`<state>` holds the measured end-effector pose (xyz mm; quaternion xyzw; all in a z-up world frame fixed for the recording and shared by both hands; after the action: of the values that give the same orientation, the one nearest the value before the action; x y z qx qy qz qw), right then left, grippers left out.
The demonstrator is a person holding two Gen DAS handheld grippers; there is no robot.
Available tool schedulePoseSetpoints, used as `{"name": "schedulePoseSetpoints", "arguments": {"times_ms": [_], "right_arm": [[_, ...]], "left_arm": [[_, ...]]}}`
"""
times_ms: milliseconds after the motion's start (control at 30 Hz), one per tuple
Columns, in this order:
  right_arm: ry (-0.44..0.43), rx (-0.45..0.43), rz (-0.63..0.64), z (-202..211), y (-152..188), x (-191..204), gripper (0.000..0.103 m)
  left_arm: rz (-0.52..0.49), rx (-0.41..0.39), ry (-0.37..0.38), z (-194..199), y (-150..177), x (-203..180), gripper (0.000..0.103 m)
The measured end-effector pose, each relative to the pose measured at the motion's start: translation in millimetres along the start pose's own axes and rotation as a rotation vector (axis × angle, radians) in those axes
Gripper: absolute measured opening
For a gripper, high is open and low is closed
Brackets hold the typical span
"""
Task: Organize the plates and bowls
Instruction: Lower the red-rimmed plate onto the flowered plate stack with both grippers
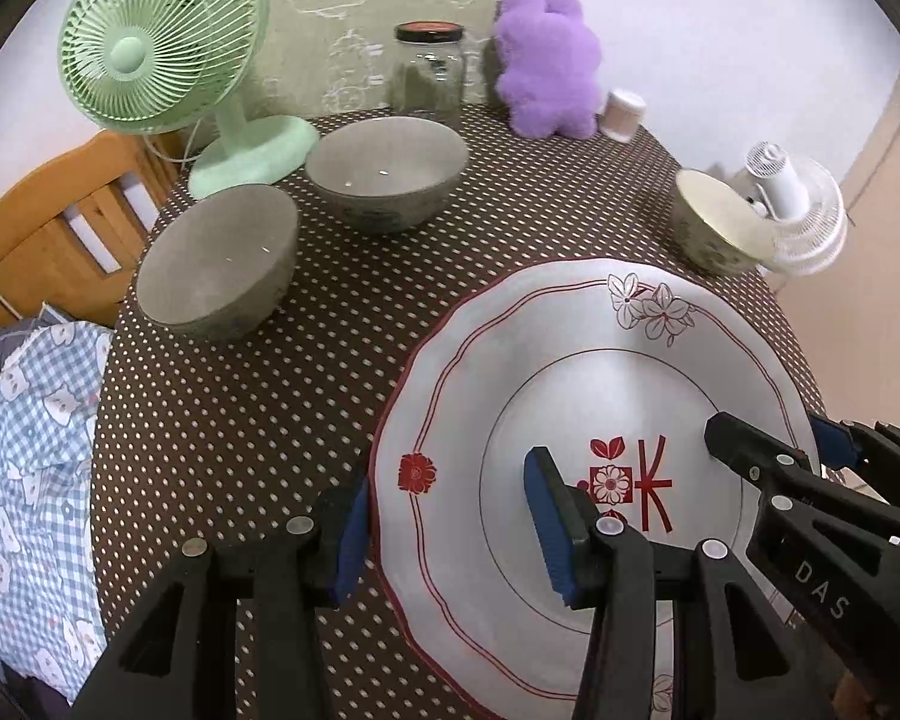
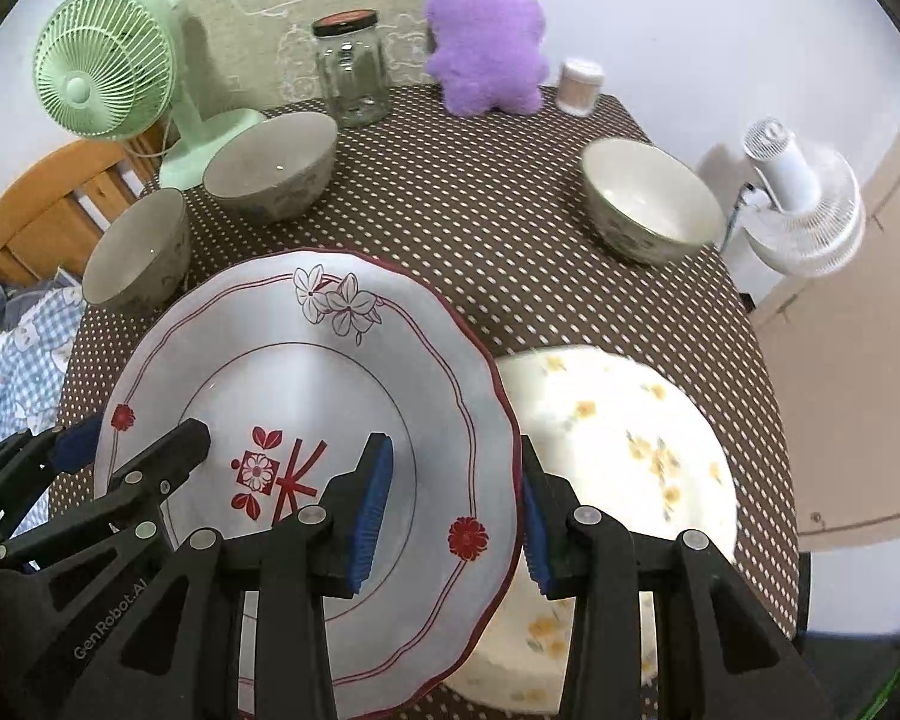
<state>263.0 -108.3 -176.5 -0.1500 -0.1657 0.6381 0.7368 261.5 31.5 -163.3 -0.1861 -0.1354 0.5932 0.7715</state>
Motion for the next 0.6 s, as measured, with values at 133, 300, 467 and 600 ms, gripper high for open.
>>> {"name": "schedulePoseSetpoints", "arguments": {"times_ms": [133, 300, 467, 600], "right_arm": [[0.003, -0.001, -0.009, 8.4, 11.3, -14.1, 0.042], [-0.009, 0.009, -0.008, 10.9, 20.9, -34.8, 0.042], [-0.007, 0.026, 0.005, 11.6, 25.8, -60.1, 0.042], [0.001, 0.044, 0.020, 7.7, 30.3, -81.8, 0.042]], "left_arm": [[0.002, 0.002, 0.010, 4.2, 6.0, -16.7, 0.047], [0.010, 0.013, -0.001, 6.1, 13.4, -36.5, 0.047], [0.036, 0.030, -0.001, 0.8, 17.3, -60.0, 0.047], [0.056, 0.051, -0.001, -8.0, 20.2, -81.1, 0.047]]}}
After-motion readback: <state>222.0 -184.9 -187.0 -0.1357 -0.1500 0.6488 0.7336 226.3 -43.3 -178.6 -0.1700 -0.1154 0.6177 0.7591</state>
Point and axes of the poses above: each gripper's, at about its wrist camera, not at the fingertips, and z roughly against the way its jaws point, x to its left, y to its underside, the point moved 10 cm from there along -z, roughly the way its jaws point, and after that the axes turned 9 degrees about -z, right-handed, at the moved point
